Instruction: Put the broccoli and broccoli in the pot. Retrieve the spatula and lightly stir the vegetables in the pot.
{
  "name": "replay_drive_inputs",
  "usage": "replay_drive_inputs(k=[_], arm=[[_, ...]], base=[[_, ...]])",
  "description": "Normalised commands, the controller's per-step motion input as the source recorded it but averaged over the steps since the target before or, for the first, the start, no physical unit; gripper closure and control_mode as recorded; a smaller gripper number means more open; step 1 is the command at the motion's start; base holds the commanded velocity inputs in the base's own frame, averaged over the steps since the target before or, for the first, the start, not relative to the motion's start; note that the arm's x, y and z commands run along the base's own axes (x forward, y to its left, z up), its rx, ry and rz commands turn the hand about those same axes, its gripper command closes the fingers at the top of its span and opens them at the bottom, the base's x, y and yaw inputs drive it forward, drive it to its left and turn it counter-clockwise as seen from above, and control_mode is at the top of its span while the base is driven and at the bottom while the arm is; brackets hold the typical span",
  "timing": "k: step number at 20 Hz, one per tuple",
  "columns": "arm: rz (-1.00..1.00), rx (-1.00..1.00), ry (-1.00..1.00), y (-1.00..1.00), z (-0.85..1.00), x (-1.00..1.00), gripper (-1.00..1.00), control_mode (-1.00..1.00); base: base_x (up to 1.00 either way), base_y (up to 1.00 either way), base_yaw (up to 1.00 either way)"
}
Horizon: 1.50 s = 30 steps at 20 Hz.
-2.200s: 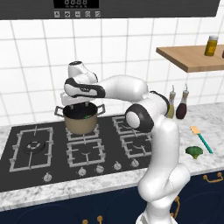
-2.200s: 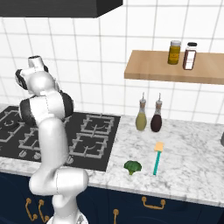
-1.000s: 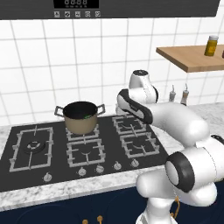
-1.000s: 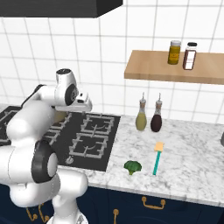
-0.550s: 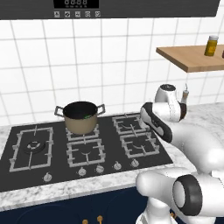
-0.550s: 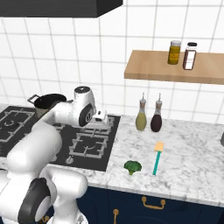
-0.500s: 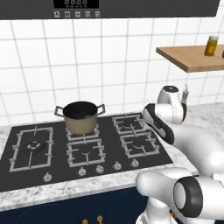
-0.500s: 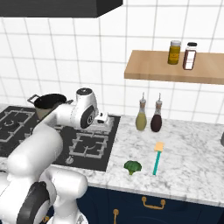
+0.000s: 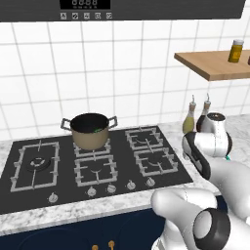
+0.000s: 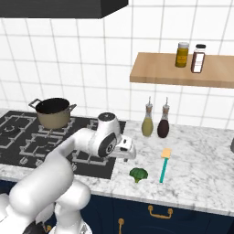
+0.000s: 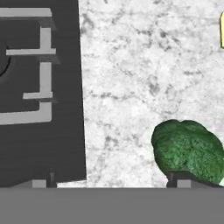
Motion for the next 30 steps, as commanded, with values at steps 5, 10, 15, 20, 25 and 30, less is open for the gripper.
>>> replay_drive_inputs(k=[5, 10, 15, 20, 25, 30], arm=[[-0.50, 0.20, 0.08, -0.65, -0.20, -0.27, -1.00, -1.00], [-0.50, 0.26, 0.06, -0.55, 0.00, -0.19, -1.00, -1.00], [-0.36, 0.21, -0.01, -0.47, 0.00, 0.02, -1.00, -1.00], [-0.14, 0.14, -0.05, -0.07, -0.07, 0.08, -1.00, -1.00], [-0.08, 0.08, -0.07, 0.00, -0.11, 0.07, -1.00, -1.00], [-0.11, 0.02, -0.05, 0.00, -0.26, 0.11, -1.00, -1.00]], base=[[0.00, 0.00, 0.00], [0.00, 0.00, 0.00], [0.00, 0.00, 0.00], [0.00, 0.00, 0.00], [0.00, 0.00, 0.00], [0.00, 0.00, 0.00]])
